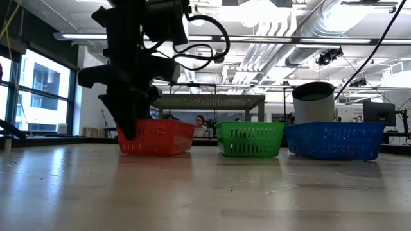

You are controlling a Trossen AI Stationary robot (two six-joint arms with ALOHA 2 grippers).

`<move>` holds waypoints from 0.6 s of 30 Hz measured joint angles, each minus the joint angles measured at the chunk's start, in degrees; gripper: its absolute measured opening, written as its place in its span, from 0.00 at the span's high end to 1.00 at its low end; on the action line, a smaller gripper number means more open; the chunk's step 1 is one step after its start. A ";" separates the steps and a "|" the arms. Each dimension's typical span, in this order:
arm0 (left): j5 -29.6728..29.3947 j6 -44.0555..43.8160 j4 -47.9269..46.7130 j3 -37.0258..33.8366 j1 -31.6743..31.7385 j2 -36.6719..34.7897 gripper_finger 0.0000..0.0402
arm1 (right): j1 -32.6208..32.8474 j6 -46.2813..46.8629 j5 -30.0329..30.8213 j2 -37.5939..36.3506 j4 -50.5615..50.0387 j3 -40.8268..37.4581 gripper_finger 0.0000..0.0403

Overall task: Pick & Place Office Desk Supplies
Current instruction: Put the red bin on the shelf

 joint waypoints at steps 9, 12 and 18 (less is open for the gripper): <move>-0.06 -0.08 2.35 -2.01 -0.13 0.00 0.66 | -0.01 0.31 0.01 0.00 -0.01 0.00 0.52; -0.05 -0.20 2.74 -2.56 -0.21 0.00 0.66 | -0.02 0.31 0.10 0.00 0.01 0.00 0.52; -0.07 -0.06 2.72 -2.70 -0.23 0.00 0.71 | -0.02 0.31 0.10 0.00 0.01 0.00 0.52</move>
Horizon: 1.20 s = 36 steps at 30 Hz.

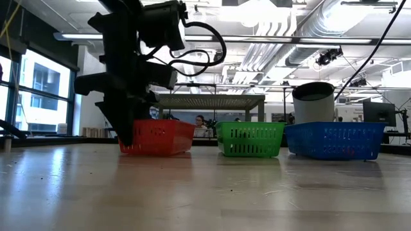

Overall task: Pick & Place Office Desk Supplies
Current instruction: Put the red bin on the shelf

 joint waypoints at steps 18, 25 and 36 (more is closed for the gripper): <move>-3.37 0.04 -0.17 0.19 -0.07 -0.09 1.00 | 0.00 -0.04 0.00 0.00 -0.10 0.00 0.52; -2.45 -3.09 -1.38 2.13 -3.42 -0.09 1.00 | 0.00 -0.46 0.02 0.00 -0.23 0.00 0.52; -3.07 -9.16 -19.21 18.32 -13.58 -0.09 1.00 | -0.03 -0.51 0.02 0.00 -0.26 0.00 0.52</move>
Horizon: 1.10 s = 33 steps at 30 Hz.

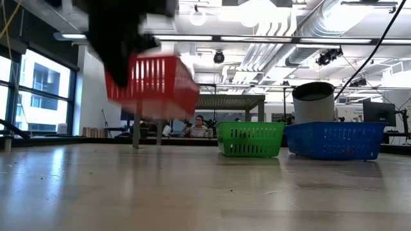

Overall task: Pick & Place Office Desk Supplies
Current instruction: Put the red bin on the shelf

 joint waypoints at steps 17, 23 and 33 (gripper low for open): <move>-9.02 8.74 -21.25 17.26 9.80 -10.61 1.00 | -2.12 -13.33 0.03 0.00 0.36 0.00 0.52; -4.34 18.74 -20.38 16.50 23.92 -11.52 1.00 | -7.57 -20.33 0.26 0.00 2.05 0.00 0.52; 8.38 37.66 -5.55 2.75 45.39 -13.14 1.00 | -17.36 -37.27 17.69 0.00 5.24 0.02 0.52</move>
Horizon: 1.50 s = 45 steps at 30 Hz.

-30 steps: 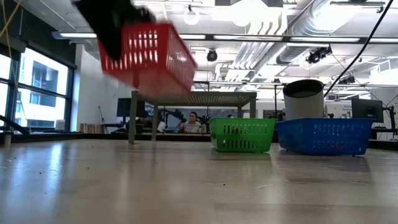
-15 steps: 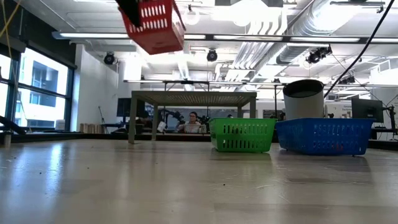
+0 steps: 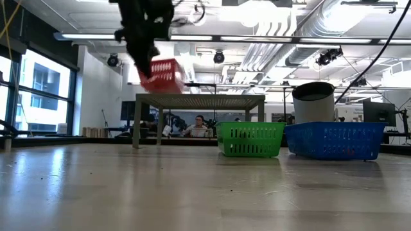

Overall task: Pick & Place Office Desk Supplies
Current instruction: Put the red bin on the shelf

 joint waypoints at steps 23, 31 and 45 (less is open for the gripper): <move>-7.68 6.05 4.36 -2.42 -2.05 2.55 1.00 | -8.12 -5.56 0.15 0.00 -3.56 0.00 0.52; -5.44 3.67 4.15 -2.25 -0.57 3.82 1.00 | -8.12 -4.43 0.07 0.00 -5.41 0.00 0.52; -6.74 2.20 4.53 -1.54 -2.77 4.02 0.92 | -8.12 -4.43 0.08 0.00 -5.44 0.00 0.52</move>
